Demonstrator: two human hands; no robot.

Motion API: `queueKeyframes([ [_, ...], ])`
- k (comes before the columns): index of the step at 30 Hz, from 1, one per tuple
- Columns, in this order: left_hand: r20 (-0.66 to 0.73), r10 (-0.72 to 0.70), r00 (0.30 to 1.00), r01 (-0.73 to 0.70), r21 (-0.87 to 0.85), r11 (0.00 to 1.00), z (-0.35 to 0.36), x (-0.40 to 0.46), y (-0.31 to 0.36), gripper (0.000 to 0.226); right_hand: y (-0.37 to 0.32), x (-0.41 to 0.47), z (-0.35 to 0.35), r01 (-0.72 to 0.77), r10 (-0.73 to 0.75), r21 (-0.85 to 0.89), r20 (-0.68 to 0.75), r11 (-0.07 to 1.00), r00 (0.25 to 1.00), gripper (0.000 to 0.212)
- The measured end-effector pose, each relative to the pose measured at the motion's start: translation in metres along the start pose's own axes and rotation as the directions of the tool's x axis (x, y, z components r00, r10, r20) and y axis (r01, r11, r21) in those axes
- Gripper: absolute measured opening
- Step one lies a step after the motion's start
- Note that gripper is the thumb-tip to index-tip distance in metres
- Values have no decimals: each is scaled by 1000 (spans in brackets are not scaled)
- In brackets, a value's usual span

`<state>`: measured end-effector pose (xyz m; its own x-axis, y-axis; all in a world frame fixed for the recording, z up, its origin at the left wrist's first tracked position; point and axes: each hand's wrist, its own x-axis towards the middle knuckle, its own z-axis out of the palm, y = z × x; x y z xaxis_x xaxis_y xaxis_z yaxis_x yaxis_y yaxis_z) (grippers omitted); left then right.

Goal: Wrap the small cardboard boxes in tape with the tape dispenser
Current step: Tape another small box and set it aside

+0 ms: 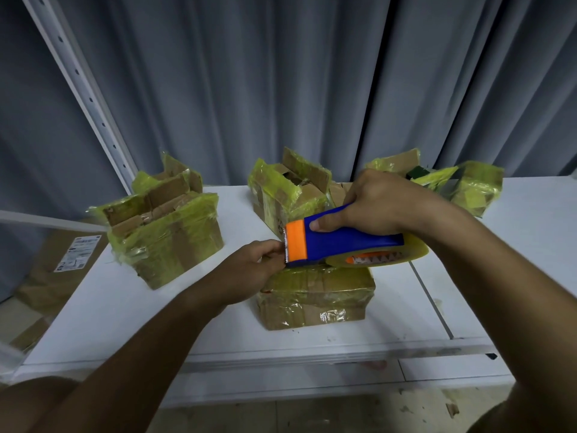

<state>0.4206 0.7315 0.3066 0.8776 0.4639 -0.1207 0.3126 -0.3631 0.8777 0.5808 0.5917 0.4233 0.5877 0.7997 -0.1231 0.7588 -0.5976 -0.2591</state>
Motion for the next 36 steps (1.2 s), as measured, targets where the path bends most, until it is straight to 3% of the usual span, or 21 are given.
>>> queueKeyframes([
  [6,31,-27,999,29,-73,997,7,-5,9,22,2,-1,-1,2,-2,5,0,1000,1000,67],
  [12,-62,-137,989,120,-225,967,8,-1,5,15,0,-2,0,5,-5,-13,-2,1000,1000,68],
  [23,-162,-134,978,109,-155,982,14,0,6,14,3,-3,0,2,-2,35,5,999,1000,63],
  [36,-330,-113,937,49,-196,979,21,-6,5,12,8,-3,-3,-13,11,60,46,998,999,64],
])
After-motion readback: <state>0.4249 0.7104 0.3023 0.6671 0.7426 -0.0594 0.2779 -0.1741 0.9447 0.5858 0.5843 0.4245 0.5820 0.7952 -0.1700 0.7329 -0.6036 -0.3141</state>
